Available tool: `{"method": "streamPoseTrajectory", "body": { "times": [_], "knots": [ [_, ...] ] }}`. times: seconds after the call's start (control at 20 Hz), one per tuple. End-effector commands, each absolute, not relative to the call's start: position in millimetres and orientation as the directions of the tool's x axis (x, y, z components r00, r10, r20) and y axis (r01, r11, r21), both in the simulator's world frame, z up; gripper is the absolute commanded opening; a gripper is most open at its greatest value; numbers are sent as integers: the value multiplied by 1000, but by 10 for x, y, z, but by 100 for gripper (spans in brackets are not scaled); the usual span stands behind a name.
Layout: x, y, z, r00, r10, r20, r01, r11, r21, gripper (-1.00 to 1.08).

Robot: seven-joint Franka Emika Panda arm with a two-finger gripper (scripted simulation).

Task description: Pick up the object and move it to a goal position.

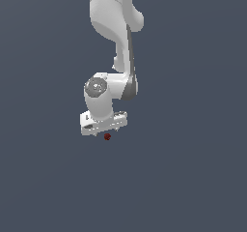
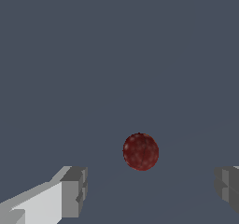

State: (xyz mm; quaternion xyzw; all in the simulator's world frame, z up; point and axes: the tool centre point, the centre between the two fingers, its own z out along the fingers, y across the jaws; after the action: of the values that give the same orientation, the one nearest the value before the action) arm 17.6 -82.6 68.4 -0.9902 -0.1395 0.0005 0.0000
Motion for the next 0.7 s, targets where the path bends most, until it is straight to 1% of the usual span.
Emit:
{"method": "streamPoseTrajectory", "body": {
  "times": [0.0, 0.3, 0.65],
  "knots": [
    [180, -833, 670, 959, 283, 0, 283, -959, 0, 100],
    [175, -832, 591, 960, 279, -1, 279, -960, 0, 100],
    [166, -831, 260, 959, 282, 0, 282, -959, 0, 100]
  ]
}}
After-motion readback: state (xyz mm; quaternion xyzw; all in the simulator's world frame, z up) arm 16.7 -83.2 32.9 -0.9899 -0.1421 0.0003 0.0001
